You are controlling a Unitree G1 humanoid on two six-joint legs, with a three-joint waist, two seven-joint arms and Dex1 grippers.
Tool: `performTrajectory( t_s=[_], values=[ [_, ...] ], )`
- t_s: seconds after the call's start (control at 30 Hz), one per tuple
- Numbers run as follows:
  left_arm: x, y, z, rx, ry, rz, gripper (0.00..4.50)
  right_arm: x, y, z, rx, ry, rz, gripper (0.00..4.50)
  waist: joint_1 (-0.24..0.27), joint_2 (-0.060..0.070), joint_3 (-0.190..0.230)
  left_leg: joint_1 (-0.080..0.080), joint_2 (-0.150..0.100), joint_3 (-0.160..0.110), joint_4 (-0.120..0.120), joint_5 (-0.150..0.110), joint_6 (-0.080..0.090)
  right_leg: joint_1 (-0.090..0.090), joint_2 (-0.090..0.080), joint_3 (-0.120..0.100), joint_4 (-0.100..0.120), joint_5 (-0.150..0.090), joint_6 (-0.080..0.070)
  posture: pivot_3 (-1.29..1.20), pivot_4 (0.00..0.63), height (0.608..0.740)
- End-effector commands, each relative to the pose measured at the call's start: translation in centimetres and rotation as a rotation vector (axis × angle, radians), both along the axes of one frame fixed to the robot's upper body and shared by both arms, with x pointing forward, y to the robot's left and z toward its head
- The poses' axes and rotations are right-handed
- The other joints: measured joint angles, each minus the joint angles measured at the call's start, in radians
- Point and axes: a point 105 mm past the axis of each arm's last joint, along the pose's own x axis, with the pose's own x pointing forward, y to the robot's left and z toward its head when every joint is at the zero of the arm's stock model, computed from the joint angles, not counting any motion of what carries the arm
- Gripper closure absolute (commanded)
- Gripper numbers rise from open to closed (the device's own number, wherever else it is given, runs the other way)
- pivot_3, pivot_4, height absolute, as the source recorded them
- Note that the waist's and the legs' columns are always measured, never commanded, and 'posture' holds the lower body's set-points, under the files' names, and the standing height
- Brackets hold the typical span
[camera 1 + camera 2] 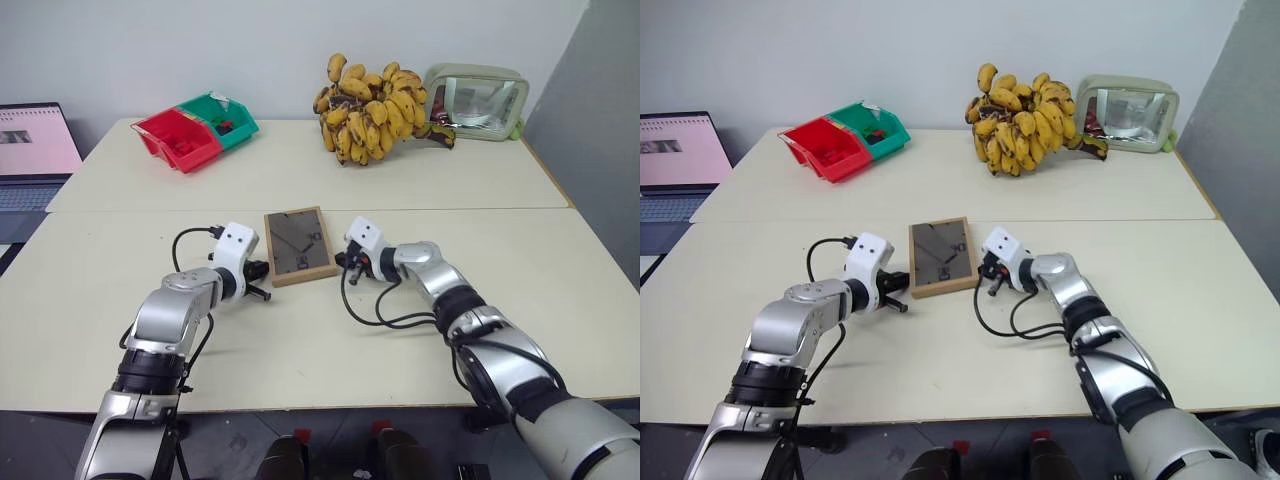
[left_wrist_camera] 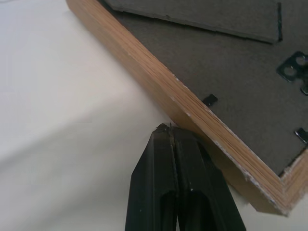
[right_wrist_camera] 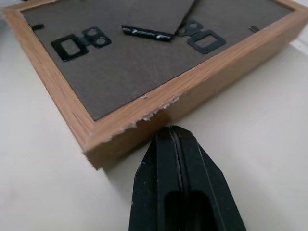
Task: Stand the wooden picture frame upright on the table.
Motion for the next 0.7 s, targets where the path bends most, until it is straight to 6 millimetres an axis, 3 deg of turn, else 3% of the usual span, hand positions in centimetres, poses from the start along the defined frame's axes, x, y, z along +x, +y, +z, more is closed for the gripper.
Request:
performTrajectory(
  t_s=[0.03,0.23,0.4,0.5,0.6,0.7],
  values=[
    [-4.7,-5.1,-1.3,-0.009,0.114,-0.274,4.48,-3.8,0.0,0.9,-0.052,-0.014,0.135,4.5,0.003,0.001,-0.001,0.0,-0.001,0.0,0.0,0.0,0.0,0.0,0.0,0.0,0.0,0.0,0.0,0.0,0.15,0.74],
    [-9.0,-5.1,-1.4,0.044,0.199,-0.39,4.48,-8.9,-5.0,0.0,-0.222,0.034,0.149,4.5,0.004,0.001,-0.001,0.001,0.0,0.0,0.001,0.0,0.0,0.001,0.0,0.001,0.0,-0.001,0.001,0.0,0.15,0.74],
    [-9.5,-2.1,-1.7,0.107,0.242,-0.344,4.48,-10.4,-9.4,-1.0,-0.335,0.078,0.069,4.5,0.004,0.001,-0.001,0.002,0.0,0.0,0.0,0.0,0.0,0.002,0.001,0.001,0.0,-0.001,0.001,0.0,0.15,0.74],
    [-8.9,0.0,-1.8,0.142,0.251,-0.31,4.48,-9.4,-10.9,-0.9,-0.354,0.059,-0.008,4.5,0.002,0.001,-0.001,0.009,0.001,0.002,0.0,0.0,0.0,0.009,0.003,0.003,-0.002,-0.004,0.004,0.0,0.15,0.74],
    [-4.6,2.9,-1.1,0.211,0.163,-0.214,4.48,-4.7,-11.1,0.3,-0.329,-0.072,-0.162,4.5,0.0,0.001,-0.001,0.02,0.002,0.002,-0.003,0.0,0.0,0.021,0.007,0.002,-0.011,-0.005,0.002,0.0,0.15,0.74],
    [-0.9,3.4,-0.4,0.214,0.087,-0.15,4.48,-1.7,-9.5,1.3,-0.259,-0.13,-0.237,4.5,-0.002,0.0,0.0,0.022,0.003,0.003,-0.002,0.001,0.002,0.022,0.011,0.002,-0.011,-0.002,-0.004,0.0,0.15,0.74]
  ],
)
